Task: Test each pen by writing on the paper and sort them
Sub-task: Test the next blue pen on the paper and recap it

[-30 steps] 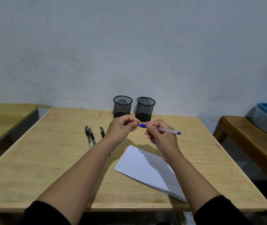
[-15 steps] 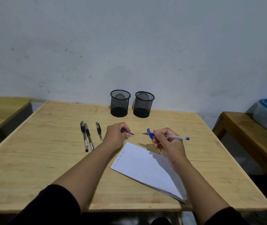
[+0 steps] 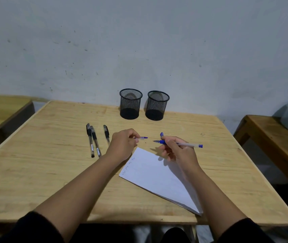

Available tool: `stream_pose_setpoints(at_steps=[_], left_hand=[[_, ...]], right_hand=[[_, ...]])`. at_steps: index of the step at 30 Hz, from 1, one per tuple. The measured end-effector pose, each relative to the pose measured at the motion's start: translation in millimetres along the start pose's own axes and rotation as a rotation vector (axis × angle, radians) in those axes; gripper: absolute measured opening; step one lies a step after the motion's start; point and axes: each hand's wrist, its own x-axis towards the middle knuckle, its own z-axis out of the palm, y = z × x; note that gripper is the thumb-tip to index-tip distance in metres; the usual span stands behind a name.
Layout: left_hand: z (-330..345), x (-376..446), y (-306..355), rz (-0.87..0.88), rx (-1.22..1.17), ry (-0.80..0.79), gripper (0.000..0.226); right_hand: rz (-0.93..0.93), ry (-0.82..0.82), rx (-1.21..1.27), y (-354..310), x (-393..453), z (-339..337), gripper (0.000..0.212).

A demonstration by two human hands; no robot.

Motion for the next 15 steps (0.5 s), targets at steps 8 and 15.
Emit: stream_pose_setpoints(at_steps=[8,15], left_hand=[[5,-64,-22,0.088,0.150,0.014,0.032],[11,-69,-27,0.115,0.147,0.075,0.033]], right_hand=[[0.021,-0.105,-0.255,5,13,19,0.007],[-0.005,-0.143,-0.458,13,26,39,0.017]])
